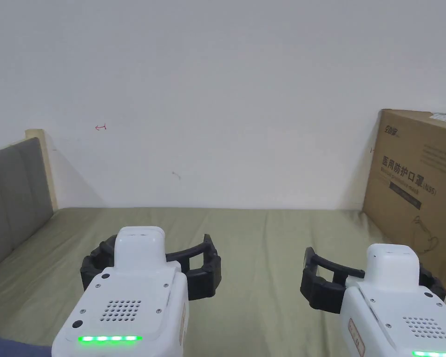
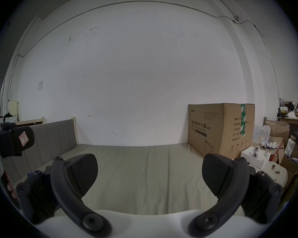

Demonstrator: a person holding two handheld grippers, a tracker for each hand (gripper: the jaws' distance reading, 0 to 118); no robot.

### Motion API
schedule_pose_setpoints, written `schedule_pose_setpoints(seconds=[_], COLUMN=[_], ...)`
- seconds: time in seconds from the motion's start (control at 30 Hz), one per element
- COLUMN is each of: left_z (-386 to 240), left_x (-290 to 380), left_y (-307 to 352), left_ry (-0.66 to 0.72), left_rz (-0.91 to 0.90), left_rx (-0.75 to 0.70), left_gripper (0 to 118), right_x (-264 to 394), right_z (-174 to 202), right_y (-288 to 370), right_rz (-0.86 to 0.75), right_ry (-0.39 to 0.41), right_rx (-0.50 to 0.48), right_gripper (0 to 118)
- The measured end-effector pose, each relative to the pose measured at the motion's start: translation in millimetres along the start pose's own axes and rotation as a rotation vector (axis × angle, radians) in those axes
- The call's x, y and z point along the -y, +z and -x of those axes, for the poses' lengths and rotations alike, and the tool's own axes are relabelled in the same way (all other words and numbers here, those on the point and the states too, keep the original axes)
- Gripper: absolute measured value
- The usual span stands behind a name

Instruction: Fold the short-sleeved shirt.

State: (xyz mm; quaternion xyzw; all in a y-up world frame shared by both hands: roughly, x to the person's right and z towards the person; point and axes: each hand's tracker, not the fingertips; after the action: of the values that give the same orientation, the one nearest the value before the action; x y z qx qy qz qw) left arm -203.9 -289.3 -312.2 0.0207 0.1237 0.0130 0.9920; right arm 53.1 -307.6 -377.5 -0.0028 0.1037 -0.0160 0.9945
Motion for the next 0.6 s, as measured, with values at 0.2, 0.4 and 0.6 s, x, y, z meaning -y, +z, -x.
schedule_pose_setpoints(seconds=[0.2, 0.4, 0.6], left_z=[0.7, 0.4, -0.3], left_x=[2.6, 3.0, 1.2], left_y=[-2.0, -2.5, -1.2], left_ry=[-0.004, -0.001, -0.002], left_rz=[0.001, 0.002, 0.001], left_rx=[0.0, 0.0, 0.002], left_gripper=[118, 118, 118], right_x=[0.2, -0.9, -1.2], right_z=[0.4, 0.3, 0.6], right_y=[0.5, 1.8, 0.3], right_rz=[0.003, -0.011, -0.005], right_ry=[0.002, -0.009, -0.004], right_rx=[-0.001, -0.004, -0.001], right_gripper=[118, 118, 118])
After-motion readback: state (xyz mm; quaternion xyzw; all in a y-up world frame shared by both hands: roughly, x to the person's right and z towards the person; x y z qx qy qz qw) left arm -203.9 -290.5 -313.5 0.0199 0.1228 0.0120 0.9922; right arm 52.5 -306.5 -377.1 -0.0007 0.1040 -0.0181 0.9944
